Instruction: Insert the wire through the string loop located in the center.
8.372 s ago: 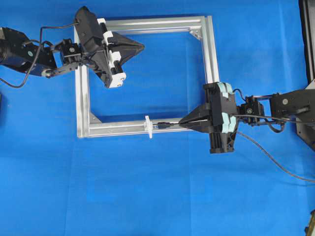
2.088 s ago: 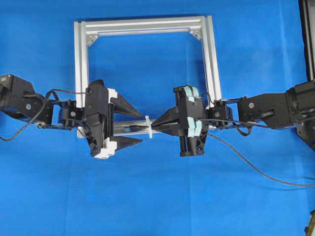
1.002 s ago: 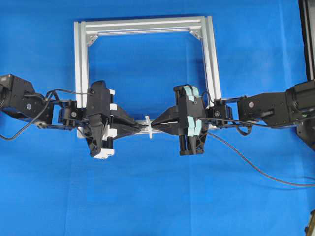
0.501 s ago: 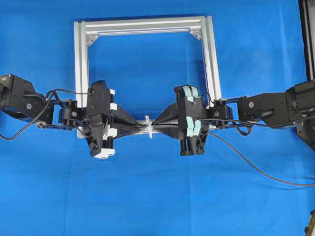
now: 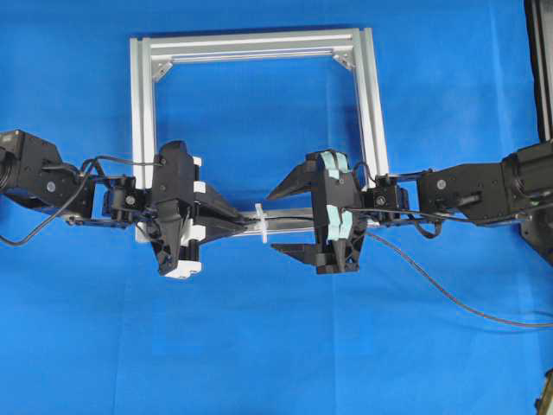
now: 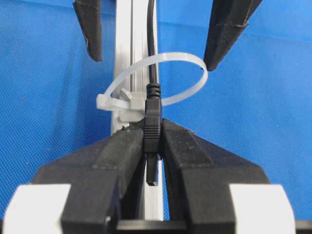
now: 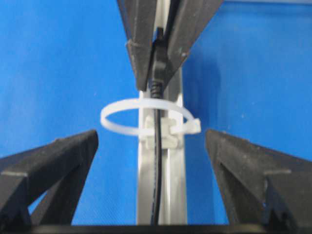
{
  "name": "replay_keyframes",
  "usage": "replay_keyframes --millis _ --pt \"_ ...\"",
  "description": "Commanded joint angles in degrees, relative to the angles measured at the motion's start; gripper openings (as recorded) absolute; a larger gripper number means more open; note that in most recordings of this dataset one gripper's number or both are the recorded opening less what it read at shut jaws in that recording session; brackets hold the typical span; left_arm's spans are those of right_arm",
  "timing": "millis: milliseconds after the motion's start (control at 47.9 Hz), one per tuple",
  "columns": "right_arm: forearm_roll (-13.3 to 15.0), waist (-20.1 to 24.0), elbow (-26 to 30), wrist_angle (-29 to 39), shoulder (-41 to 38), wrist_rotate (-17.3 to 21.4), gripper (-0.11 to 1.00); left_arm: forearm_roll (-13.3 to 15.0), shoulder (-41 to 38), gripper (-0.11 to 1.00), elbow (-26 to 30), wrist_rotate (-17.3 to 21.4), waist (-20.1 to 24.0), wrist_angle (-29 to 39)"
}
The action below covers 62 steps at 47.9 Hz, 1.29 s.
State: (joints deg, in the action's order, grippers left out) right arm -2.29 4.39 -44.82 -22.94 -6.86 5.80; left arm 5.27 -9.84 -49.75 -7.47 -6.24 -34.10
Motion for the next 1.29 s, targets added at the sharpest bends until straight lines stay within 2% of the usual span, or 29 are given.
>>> replay_keyframes --millis 0,167,334,626,939,1106,1273 --pt "0.09 0.09 0.62 -0.26 0.79 -0.09 0.96 -0.09 1.14 0.07 0.44 0.26 0.18 -0.35" --pt "0.09 0.09 0.62 -0.26 0.79 -0.09 0.96 -0.09 2.90 0.07 -1.41 0.70 0.00 -0.62" --pt "0.09 0.09 0.62 -0.26 0.97 -0.09 0.96 -0.09 6.24 0.07 -5.54 0.70 -0.44 -1.41" --pt "0.09 0.35 0.62 0.70 1.32 -0.09 0.96 -0.09 14.15 0.07 -17.14 0.70 -1.32 -4.13" --pt "0.09 0.44 0.62 0.97 1.49 -0.09 0.96 -0.09 23.99 0.07 -27.86 0.62 -1.76 -4.13" --pt "0.09 0.44 0.53 1.32 1.41 -0.09 0.96 -0.35 28.92 0.07 -30.59 0.79 -2.02 -3.52" --pt "0.09 0.44 0.62 1.41 1.41 -0.26 0.96 -0.62 30.94 0.07 -30.85 2.02 -2.02 -0.18"
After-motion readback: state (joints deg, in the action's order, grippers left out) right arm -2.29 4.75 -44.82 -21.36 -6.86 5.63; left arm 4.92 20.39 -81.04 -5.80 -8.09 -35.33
